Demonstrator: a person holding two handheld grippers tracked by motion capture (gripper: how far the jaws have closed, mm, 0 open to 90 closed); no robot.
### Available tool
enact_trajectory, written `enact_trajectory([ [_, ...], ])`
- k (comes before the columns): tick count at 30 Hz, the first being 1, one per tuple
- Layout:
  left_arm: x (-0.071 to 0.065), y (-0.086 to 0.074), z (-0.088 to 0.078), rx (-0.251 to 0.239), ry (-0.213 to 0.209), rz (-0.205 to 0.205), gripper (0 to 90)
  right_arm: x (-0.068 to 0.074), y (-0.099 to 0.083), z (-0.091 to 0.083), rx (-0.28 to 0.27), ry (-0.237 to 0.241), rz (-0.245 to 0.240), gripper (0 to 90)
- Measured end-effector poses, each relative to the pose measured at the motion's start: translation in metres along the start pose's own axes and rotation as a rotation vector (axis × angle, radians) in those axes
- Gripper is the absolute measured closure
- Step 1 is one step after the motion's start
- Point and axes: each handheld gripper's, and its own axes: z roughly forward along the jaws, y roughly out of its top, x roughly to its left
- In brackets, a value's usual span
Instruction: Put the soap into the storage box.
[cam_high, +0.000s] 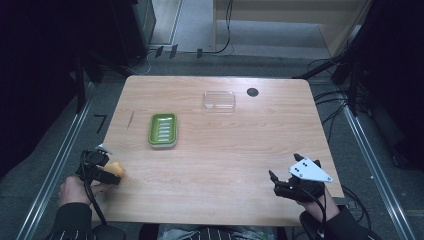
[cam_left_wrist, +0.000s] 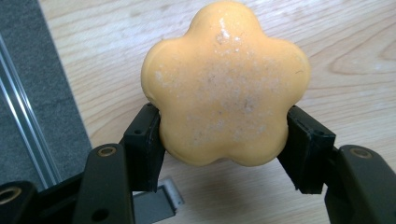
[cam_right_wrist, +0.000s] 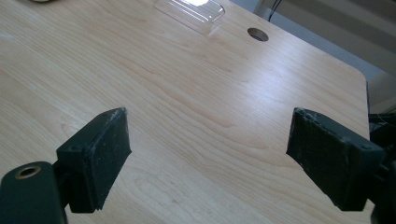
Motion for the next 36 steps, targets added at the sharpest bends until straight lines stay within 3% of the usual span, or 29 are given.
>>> enact_trajectory([
  [36, -0.039, 0.035, -0.003, 0.020, -0.018, 0.123, 39.5, 0.000, 0.000, 0.000, 0.002, 0.005, 0.001, 13.7],
])
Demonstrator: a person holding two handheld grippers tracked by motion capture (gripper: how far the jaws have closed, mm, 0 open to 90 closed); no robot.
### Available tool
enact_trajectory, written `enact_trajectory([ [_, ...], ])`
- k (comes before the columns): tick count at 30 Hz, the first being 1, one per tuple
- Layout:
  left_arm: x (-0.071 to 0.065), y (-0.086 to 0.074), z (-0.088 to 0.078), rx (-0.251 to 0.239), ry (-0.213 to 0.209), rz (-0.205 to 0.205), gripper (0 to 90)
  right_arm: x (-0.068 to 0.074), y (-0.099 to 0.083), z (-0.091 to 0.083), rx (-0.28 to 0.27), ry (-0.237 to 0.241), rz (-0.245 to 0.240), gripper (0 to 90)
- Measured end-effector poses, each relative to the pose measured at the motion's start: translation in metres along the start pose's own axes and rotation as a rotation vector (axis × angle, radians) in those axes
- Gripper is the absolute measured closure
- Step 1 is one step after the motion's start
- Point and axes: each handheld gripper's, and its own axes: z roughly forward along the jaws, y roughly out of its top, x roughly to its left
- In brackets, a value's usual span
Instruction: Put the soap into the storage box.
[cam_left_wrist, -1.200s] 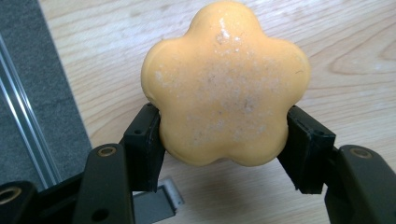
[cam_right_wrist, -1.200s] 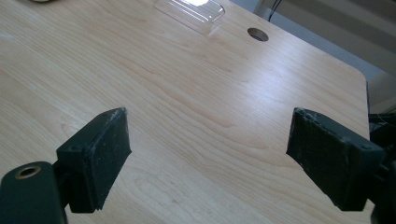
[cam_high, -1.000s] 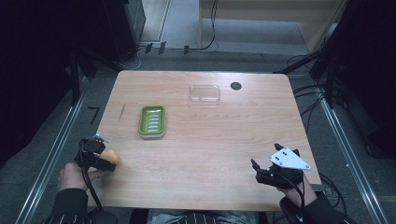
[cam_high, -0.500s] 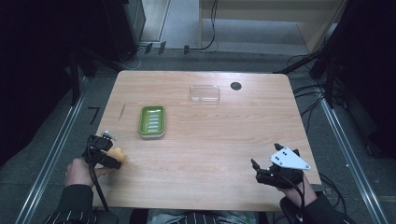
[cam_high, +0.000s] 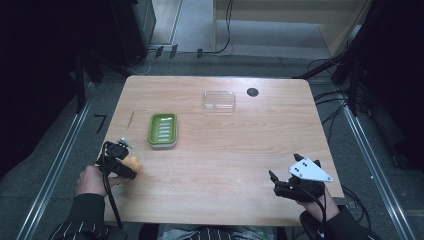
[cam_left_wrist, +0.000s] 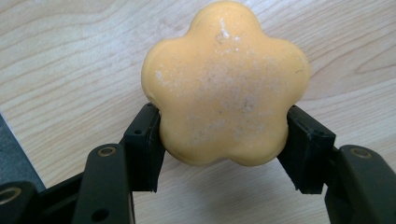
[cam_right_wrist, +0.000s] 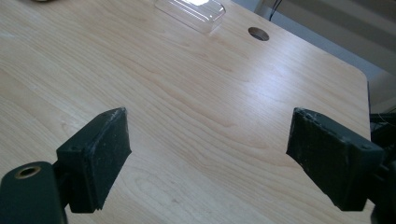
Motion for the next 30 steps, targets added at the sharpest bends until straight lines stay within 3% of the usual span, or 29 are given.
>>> enact_trajectory([
  [12, -0.008, 0.011, -0.006, 0.004, 0.006, 0.050, 39.4, 0.000, 0.000, 0.000, 0.000, 0.001, 0.000, 13.7],
  [30, -0.016, 0.033, -0.016, -0.005, 0.003, 0.092, 39.5, 0.000, 0.000, 0.000, -0.001, 0.002, -0.001, 13.7],
])
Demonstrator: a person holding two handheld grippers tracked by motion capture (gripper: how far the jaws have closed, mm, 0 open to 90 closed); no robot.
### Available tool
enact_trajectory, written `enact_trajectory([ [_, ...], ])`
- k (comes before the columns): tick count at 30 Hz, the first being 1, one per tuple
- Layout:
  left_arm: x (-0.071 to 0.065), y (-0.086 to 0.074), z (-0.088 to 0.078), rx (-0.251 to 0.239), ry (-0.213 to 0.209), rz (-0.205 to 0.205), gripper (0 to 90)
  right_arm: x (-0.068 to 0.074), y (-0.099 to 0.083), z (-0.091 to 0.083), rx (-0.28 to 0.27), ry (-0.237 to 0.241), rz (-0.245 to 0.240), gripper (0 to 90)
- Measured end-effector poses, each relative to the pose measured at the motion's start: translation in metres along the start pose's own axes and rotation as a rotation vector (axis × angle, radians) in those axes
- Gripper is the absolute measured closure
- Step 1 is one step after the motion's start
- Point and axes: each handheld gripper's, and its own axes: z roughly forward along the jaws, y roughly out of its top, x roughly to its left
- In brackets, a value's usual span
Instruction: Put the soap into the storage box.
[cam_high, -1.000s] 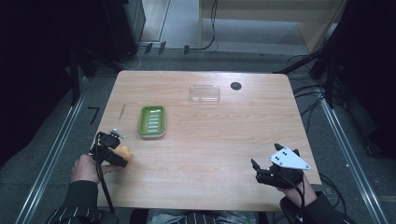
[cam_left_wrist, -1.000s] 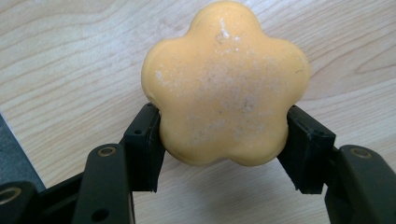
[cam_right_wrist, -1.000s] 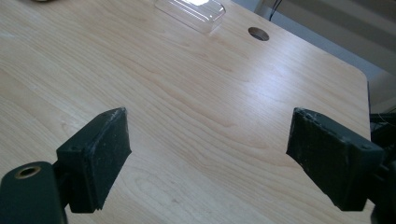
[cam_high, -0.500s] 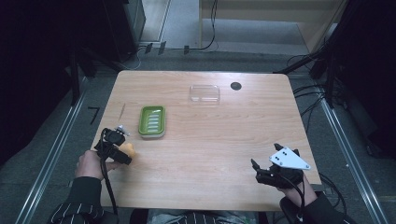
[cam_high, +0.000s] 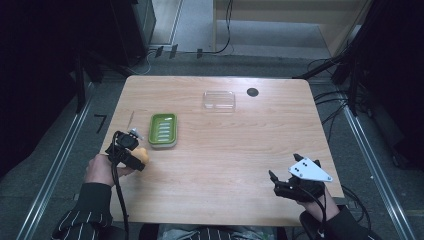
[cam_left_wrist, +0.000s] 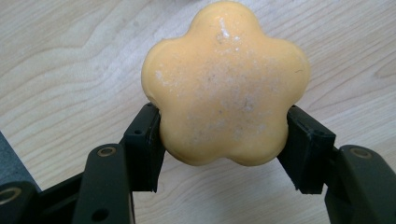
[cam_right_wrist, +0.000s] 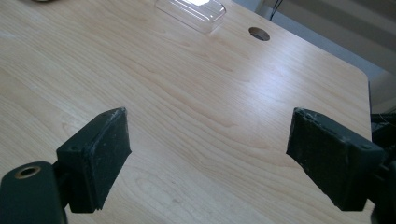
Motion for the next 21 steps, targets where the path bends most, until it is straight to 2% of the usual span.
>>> enact_trajectory([
  [21, 0.000, 0.019, -0.005, -0.001, -0.017, 0.040, 39.4, 0.000, 0.000, 0.000, 0.000, 0.000, 0.000, 13.7],
])
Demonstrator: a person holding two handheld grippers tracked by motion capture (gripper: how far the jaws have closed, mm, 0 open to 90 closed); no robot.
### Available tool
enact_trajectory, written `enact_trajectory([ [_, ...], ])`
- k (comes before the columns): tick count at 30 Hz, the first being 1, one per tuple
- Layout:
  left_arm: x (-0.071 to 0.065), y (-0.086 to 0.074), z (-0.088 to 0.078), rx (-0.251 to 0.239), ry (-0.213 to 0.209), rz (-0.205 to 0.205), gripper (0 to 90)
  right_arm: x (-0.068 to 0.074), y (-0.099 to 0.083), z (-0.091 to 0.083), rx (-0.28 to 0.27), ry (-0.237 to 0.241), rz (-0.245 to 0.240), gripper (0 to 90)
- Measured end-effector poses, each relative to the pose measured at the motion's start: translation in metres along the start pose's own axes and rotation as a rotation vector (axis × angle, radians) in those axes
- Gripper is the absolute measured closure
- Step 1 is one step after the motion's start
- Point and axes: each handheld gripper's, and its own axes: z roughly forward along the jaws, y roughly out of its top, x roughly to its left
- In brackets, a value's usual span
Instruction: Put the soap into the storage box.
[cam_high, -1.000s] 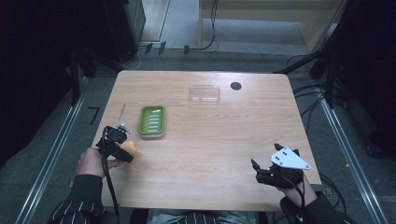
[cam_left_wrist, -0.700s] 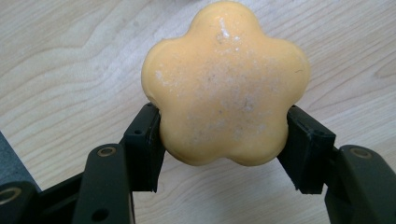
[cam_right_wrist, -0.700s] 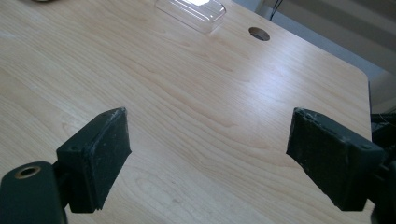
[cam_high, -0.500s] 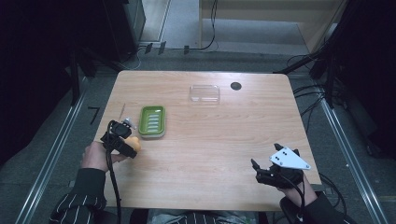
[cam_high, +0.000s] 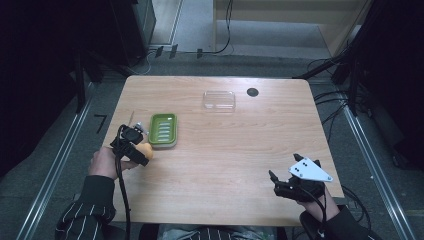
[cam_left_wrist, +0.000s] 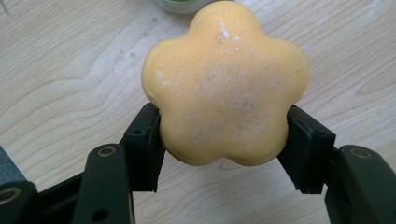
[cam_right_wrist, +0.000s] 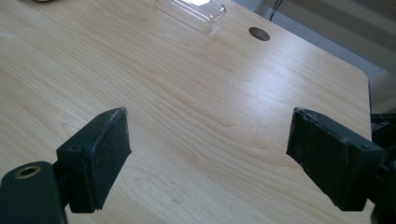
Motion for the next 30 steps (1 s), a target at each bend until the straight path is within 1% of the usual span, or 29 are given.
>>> enact_trajectory([
  [4, 0.001, 0.004, -0.002, -0.003, -0.001, 0.004, 39.5, 0.000, 0.000, 0.000, 0.000, 0.000, -0.002, 13.7],
  [5, 0.001, 0.005, -0.002, -0.011, 0.003, 0.001, 39.4, 0.000, 0.000, 0.000, 0.000, 0.000, -0.001, 13.7],
  [6, 0.002, 0.006, -0.003, -0.004, 0.001, 0.004, 39.5, 0.000, 0.000, 0.000, 0.000, -0.001, -0.001, 13.7],
  [8, 0.002, 0.008, -0.004, -0.012, 0.002, 0.009, 39.4, 0.000, 0.000, 0.000, 0.000, -0.001, -0.001, 13.7],
  [9, 0.002, 0.009, -0.005, -0.012, 0.008, 0.017, 39.4, 0.000, 0.000, 0.000, 0.000, -0.002, -0.002, 13.7],
  [12, 0.002, 0.012, -0.006, -0.012, 0.005, 0.024, 39.4, 0.000, 0.000, 0.000, 0.001, -0.002, -0.001, 13.7],
  [15, 0.002, 0.017, -0.008, -0.025, 0.007, 0.032, 39.4, 0.000, 0.000, 0.000, 0.001, -0.002, -0.001, 13.8],
  [20, 0.000, 0.025, -0.009, -0.019, 0.007, 0.052, 39.4, 0.000, 0.000, 0.000, 0.001, -0.001, -0.001, 13.7],
  [23, 0.001, 0.029, -0.009, -0.018, 0.014, 0.060, 39.4, 0.000, 0.000, 0.000, 0.001, -0.002, -0.001, 13.7],
  [24, 0.001, 0.031, -0.009, -0.021, 0.009, 0.060, 39.4, 0.000, 0.000, 0.000, 0.001, -0.002, -0.001, 13.7],
  [25, 0.001, 0.033, -0.009, -0.014, 0.007, 0.063, 39.4, 0.000, 0.000, 0.000, 0.001, -0.002, -0.001, 13.7],
  [30, 0.002, 0.040, -0.007, -0.010, 0.013, 0.072, 39.4, 0.000, 0.000, 0.000, 0.001, -0.002, -0.001, 13.7],
])
